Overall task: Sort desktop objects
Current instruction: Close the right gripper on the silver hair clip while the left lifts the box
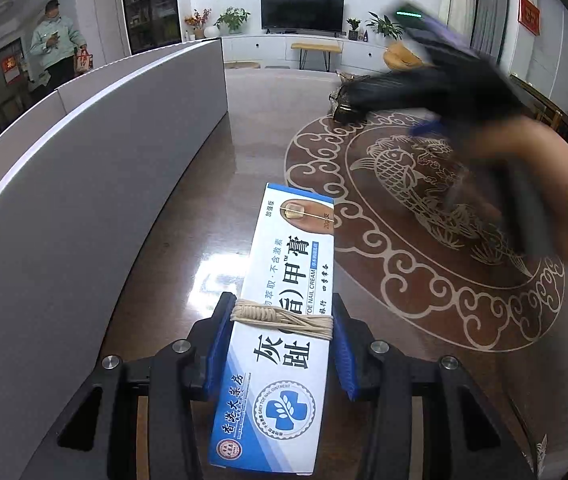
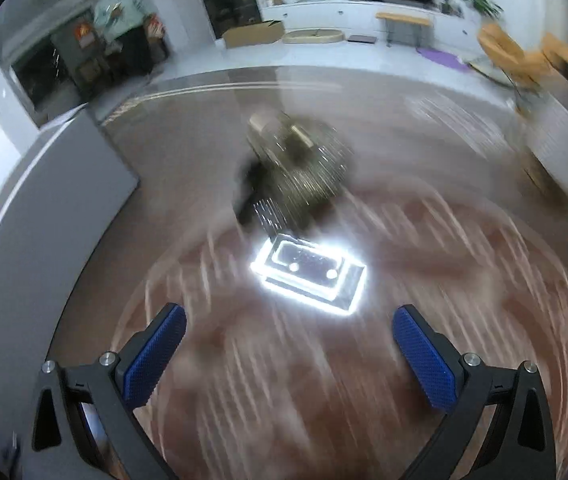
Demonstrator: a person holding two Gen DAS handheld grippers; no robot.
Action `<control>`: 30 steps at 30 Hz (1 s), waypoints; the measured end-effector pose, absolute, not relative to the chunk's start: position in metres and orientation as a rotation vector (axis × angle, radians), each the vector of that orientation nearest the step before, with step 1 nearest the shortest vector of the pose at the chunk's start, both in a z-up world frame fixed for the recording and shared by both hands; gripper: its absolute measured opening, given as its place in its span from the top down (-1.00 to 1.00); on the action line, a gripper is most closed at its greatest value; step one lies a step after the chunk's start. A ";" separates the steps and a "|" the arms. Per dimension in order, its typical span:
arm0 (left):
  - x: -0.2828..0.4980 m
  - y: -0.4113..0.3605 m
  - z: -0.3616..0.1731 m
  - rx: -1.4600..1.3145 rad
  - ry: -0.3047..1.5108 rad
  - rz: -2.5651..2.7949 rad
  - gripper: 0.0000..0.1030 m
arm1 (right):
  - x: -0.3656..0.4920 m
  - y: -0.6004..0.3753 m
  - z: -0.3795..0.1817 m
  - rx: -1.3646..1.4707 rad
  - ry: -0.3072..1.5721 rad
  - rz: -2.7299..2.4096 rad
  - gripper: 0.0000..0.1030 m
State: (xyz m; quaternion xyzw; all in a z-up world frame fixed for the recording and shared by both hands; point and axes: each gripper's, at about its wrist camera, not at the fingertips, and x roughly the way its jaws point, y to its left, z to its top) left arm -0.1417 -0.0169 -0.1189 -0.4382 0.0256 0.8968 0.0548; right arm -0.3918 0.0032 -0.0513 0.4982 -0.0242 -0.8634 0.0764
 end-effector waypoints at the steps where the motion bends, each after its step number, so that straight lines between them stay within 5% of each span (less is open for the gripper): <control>1: -0.142 -0.017 -0.119 -1.330 0.078 2.723 0.13 | -0.409 -0.006 -0.053 1.517 -0.022 -2.610 -1.00; 5: -0.143 -0.016 -0.119 -1.330 0.076 2.725 0.13 | -0.449 -0.020 -0.056 1.553 0.007 -2.669 -0.94; 8: -0.144 -0.016 -0.119 -1.330 0.072 2.727 0.13 | -0.449 -0.016 -0.050 1.506 0.031 -2.730 -0.11; 16: -0.145 -0.017 -0.120 -1.328 0.064 2.726 0.13 | -0.395 0.009 -0.051 1.427 0.002 -2.636 -0.06; 23: -0.139 -0.013 -0.120 -1.320 0.076 2.717 0.13 | -0.220 0.039 -0.054 1.320 0.200 -2.557 -0.07; 30: -0.103 0.013 -0.113 -1.330 -0.072 2.547 0.13 | -0.067 0.098 -0.054 1.290 0.135 -2.658 -0.07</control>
